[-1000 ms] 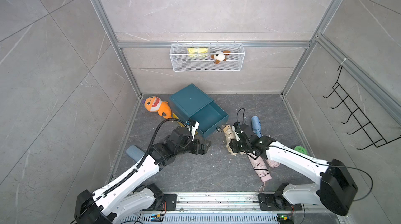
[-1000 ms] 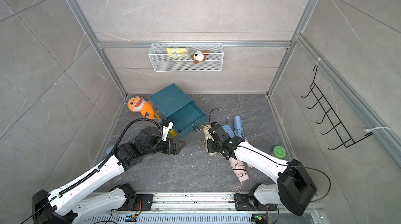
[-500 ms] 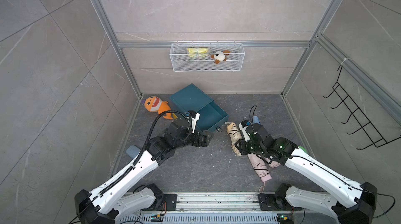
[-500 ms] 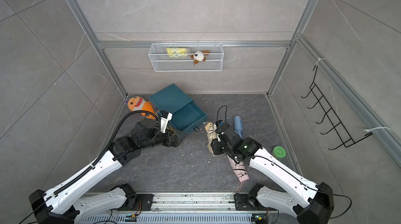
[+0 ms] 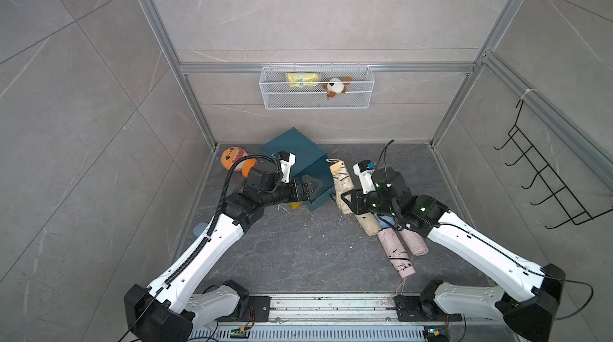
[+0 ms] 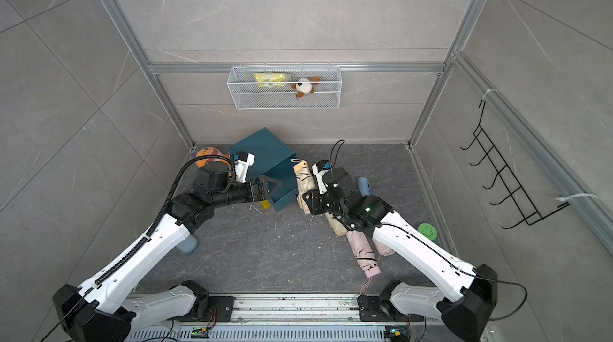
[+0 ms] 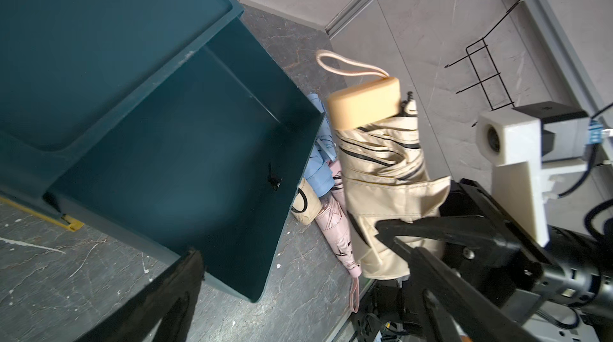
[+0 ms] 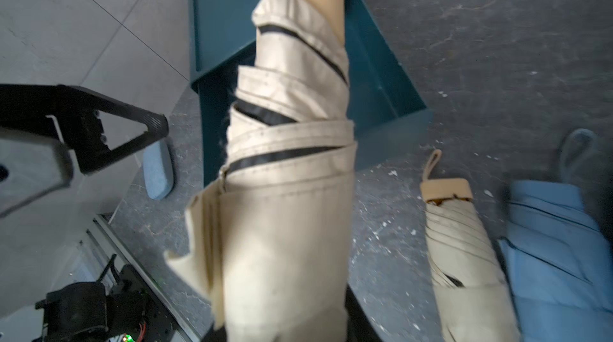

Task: Place the umbrella in the drawer by color
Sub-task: Pick up the umbrella from the center of the board, then place the umbrella in the drawer.

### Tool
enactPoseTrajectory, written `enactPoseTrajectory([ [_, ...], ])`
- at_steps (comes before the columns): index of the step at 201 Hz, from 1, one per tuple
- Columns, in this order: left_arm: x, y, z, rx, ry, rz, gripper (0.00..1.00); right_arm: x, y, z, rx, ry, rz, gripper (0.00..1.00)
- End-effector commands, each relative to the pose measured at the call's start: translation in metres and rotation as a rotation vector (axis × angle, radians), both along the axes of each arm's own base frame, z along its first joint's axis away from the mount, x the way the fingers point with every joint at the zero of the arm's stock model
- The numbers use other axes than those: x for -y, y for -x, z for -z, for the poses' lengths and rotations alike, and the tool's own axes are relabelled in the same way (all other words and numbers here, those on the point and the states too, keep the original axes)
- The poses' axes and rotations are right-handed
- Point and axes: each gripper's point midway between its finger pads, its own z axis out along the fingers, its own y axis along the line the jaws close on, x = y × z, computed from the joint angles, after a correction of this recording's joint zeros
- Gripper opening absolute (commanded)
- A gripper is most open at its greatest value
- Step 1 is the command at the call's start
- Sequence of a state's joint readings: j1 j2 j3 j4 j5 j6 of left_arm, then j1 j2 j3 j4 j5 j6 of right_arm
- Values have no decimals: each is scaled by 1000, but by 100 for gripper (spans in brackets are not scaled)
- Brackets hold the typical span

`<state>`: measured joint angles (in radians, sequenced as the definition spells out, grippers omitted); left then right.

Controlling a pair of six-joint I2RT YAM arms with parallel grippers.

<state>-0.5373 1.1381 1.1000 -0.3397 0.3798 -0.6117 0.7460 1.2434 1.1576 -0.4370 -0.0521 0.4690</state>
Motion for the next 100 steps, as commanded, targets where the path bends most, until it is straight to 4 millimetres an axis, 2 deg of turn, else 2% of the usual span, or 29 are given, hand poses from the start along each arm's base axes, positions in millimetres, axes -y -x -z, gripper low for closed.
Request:
enactPoseTrajectory([
  [1,11,0,-46,74,123,52,100,-36,-19,-55,119,-239,-57,28],
  [23,11,-7,-49,83,133,48,100,-53,-29,-70,123,-372,-91,28],
  [61,9,-20,-44,88,173,33,100,-57,-38,-95,124,-527,-119,28],
  [100,5,-38,-47,102,259,9,100,-64,-35,-100,93,-594,-169,28],
])
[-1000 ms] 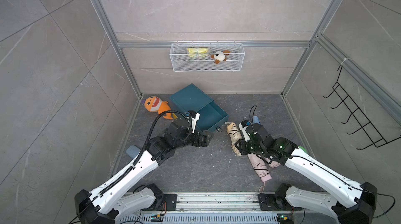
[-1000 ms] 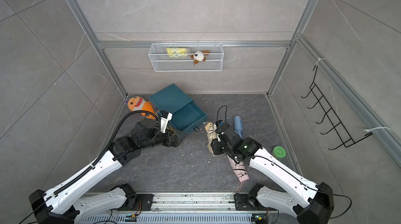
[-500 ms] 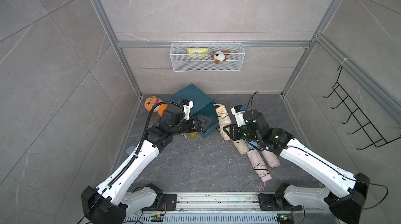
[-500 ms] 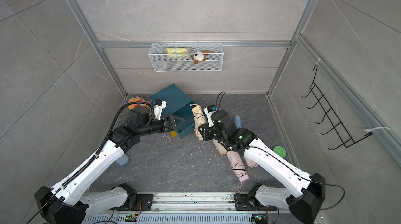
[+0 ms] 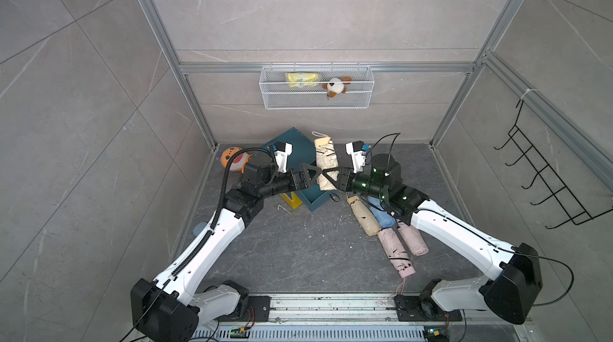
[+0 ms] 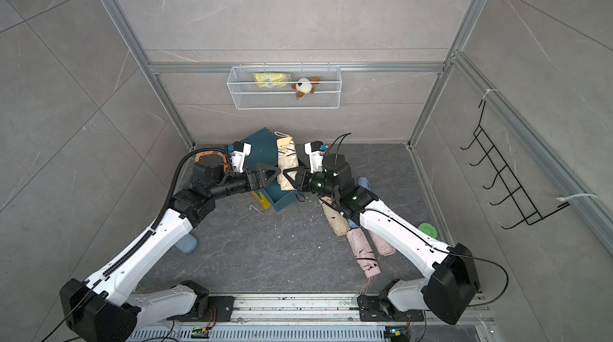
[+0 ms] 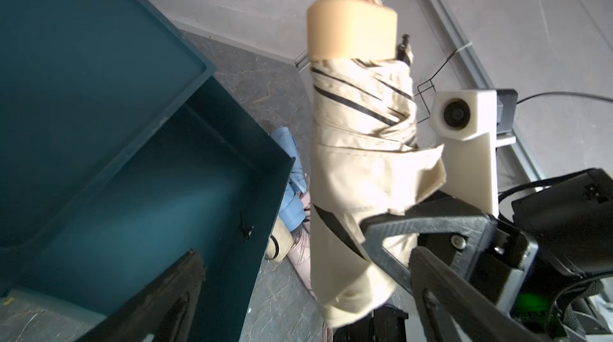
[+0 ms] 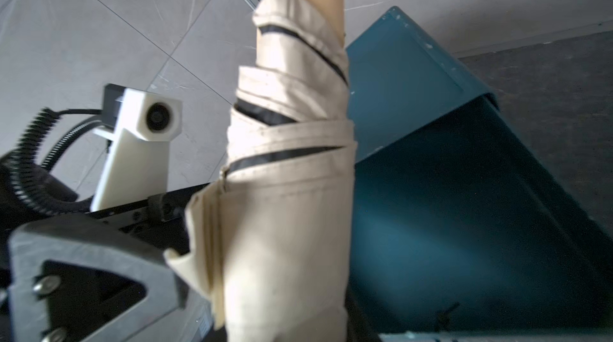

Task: Place the umbrella in the drawer by color
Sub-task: Place the umbrella in the drawer.

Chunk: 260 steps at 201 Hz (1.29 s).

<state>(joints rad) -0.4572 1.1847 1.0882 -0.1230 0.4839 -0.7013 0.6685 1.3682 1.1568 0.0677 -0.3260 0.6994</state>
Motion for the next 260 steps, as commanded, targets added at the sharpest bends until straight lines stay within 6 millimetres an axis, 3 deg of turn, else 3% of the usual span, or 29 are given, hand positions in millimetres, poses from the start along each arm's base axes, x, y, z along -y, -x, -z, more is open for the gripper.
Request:
enactPoseTrajectory([
  [1,5,-9,-20,56,103,22,100,-12,5,-36,59,-138,-75,28],
  [52,10,-16,-40,113,182,29,100,-17,7,-30,30,-183,-113,28],
  [123,20,-19,-39,107,248,81,98,-23,3,-26,12,-209,-137,28],
  [144,21,-20,-38,107,252,83,91,-25,3,-26,5,-218,-148,29],
  [174,22,-22,-38,112,271,86,67,-26,3,-23,-5,-223,-157,29],
  [197,22,-23,-38,112,272,82,54,-27,4,-22,-9,-220,-165,31],
  [238,21,-23,-38,117,267,79,40,-23,6,-13,-17,-178,-156,56],
  [260,22,-23,-37,117,263,85,32,-19,6,-12,-16,-161,-148,62],
])
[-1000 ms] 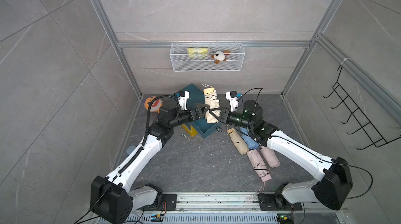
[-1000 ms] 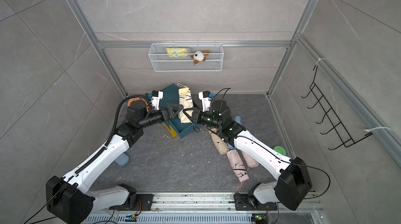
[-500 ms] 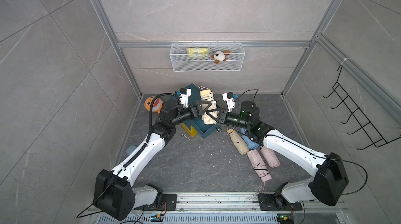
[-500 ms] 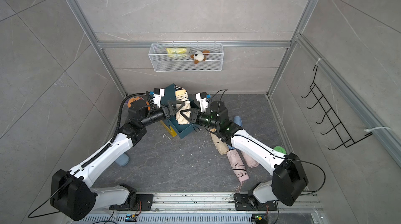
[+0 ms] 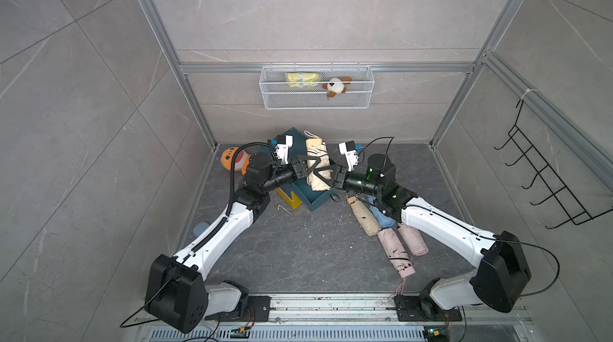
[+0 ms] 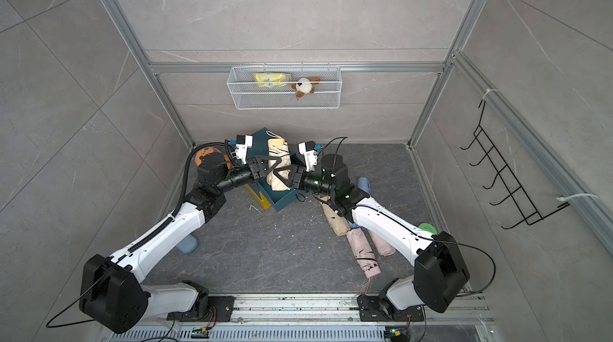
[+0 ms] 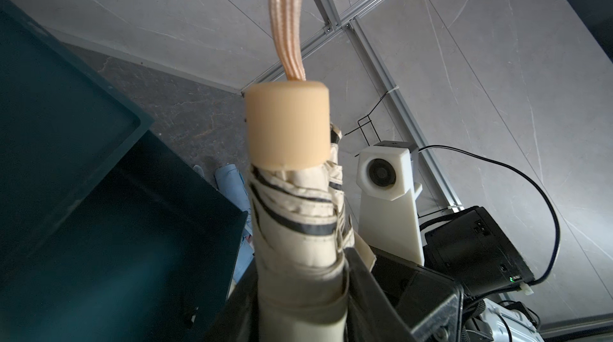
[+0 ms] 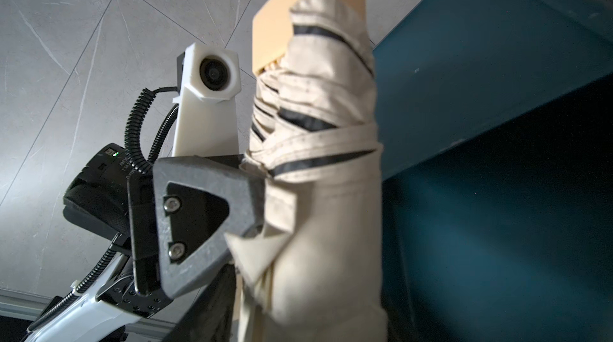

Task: Place the umbrella in the drawer by color
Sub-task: Place the umbrella in the drawer.

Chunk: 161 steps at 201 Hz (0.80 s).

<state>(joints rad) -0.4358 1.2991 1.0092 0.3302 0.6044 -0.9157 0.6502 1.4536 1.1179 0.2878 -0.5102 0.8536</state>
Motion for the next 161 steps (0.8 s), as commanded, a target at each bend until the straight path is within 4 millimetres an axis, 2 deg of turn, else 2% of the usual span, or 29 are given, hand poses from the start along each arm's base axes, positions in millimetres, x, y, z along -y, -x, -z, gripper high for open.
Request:
enactPoseTrajectory([
  [1,0,3,-19,77,24,14,32,6,4,-16,62,-11,-3,62],
  [32,0,4,-18,82,5,23,27,15,3,-16,65,17,11,67],
  [88,-3,13,-28,135,-92,51,27,57,-8,-25,98,103,99,76],
  [161,7,21,-36,153,-84,152,27,44,-27,-42,119,128,49,78],
])
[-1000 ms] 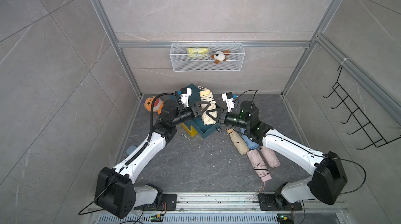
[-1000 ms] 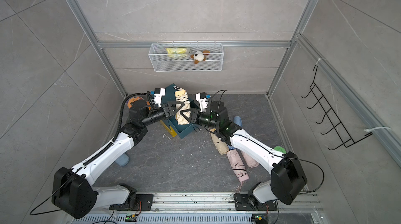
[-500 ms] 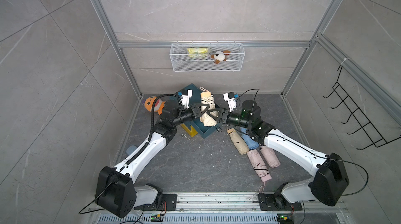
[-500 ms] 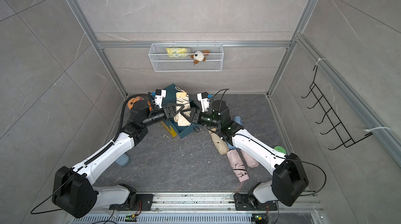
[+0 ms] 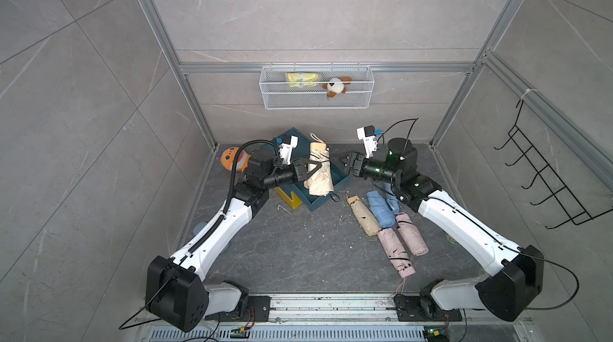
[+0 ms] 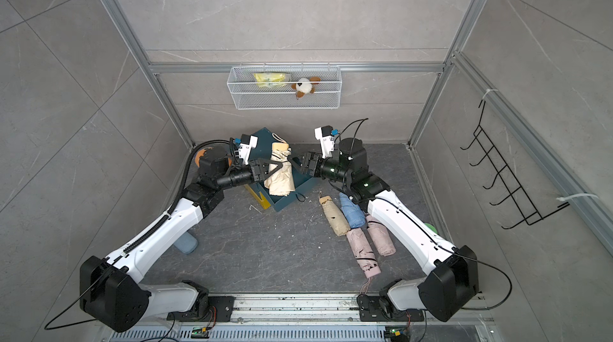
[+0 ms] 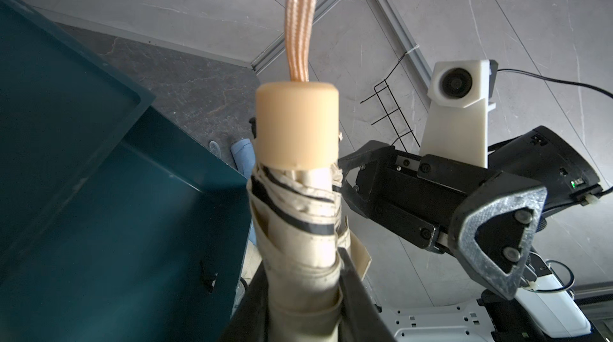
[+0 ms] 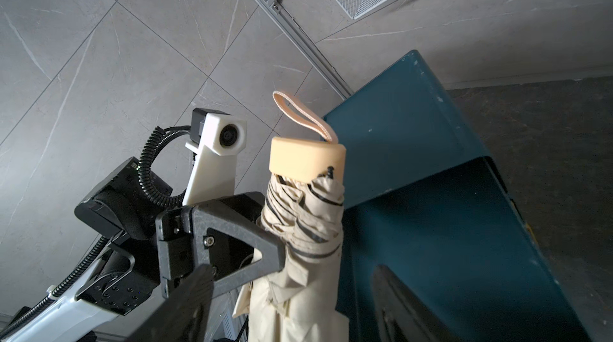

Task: Place the umbrella in the drawer by color
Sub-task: Place the umbrella in the drawer.

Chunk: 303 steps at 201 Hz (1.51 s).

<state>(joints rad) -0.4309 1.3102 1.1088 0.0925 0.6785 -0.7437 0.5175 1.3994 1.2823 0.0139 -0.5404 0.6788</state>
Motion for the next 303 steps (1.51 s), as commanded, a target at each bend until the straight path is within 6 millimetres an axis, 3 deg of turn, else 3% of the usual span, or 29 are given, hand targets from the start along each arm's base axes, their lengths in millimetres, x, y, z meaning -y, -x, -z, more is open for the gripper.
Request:
enactPoseTrajectory([
  [1,3,10,-43,132,51,76,27,-7,-4,-1,9,27,-32,78],
  [83,12,27,-56,138,87,192,30,-31,-19,0,-35,-58,-109,78],
  [145,19,26,-49,104,84,223,32,-41,-20,-1,-57,-105,-162,72],
  [178,19,26,-49,102,84,223,34,-45,-18,3,-67,-106,-181,62],
  [216,18,24,-47,95,76,206,35,-45,-16,5,-70,-109,-187,37],
  [233,17,23,-45,91,69,193,36,-45,-16,5,-72,-112,-187,32],
  [259,14,21,-46,92,58,166,50,-43,-17,2,-61,-119,-171,29],
  [289,5,17,-44,92,23,93,75,-39,-22,-4,-42,-127,-125,29],
  [303,-3,16,-46,98,1,43,80,-36,-28,-9,-30,-139,-93,29],
])
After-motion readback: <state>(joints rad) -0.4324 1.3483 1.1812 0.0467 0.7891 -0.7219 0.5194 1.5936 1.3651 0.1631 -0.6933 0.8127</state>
